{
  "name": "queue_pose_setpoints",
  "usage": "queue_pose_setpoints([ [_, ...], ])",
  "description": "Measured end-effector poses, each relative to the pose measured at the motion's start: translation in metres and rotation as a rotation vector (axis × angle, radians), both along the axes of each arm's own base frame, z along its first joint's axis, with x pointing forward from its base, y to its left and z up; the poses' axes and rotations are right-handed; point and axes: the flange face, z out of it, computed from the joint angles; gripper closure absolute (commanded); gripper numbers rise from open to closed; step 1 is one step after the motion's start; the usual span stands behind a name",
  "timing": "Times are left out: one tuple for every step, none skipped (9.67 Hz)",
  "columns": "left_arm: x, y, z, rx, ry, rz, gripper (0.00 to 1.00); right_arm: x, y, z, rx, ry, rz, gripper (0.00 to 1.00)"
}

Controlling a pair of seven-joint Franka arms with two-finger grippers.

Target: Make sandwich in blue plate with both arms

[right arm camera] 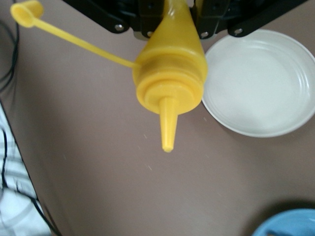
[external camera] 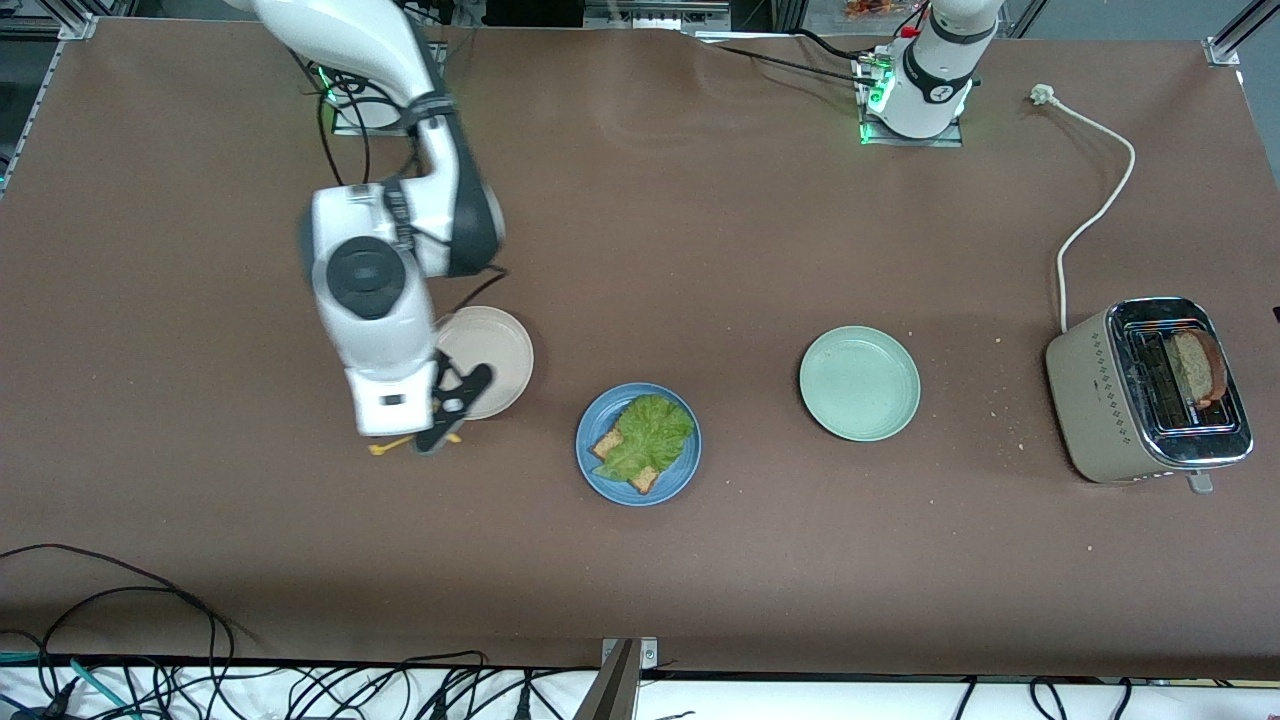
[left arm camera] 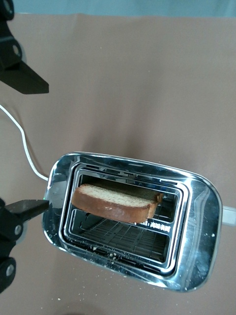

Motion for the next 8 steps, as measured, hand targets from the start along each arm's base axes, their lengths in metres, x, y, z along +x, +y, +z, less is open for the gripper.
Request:
queue_pose_setpoints([
  [0.004, 0.001, -0.011, -0.008, 0.001, -0.004, 0.05, 0.004, -0.04, 0.01, 0.065, -0.001, -0.066, 0.83],
  [0.01, -0.002, -0.021, -0.014, -0.002, -0.015, 0.05, 0.004, -0.076, 0.021, 0.146, -0.033, -0.116, 0.83],
  [0.019, -0.009, -0.027, -0.017, -0.019, -0.03, 0.05, -0.002, -0.1, 0.026, 0.21, -0.081, -0.139, 0.83],
  [0.027, -0.019, -0.033, -0.038, -0.038, -0.039, 0.05, -0.015, -0.119, 0.023, 0.27, -0.136, -0.156, 0.83],
  [0.032, -0.025, -0.037, -0.059, -0.048, -0.042, 0.06, -0.032, -0.133, 0.015, 0.319, -0.187, -0.17, 0.83],
  [0.034, -0.027, -0.044, -0.071, -0.042, -0.044, 0.07, -0.051, -0.147, 0.007, 0.352, -0.23, -0.186, 0.83],
  [0.034, -0.027, -0.054, -0.08, -0.03, -0.044, 0.08, -0.065, -0.161, 0.0, 0.368, -0.262, -0.205, 0.83],
  [0.035, -0.026, -0.064, -0.089, -0.017, -0.043, 0.09, -0.075, -0.171, -0.009, 0.37, -0.264, -0.222, 0.83],
])
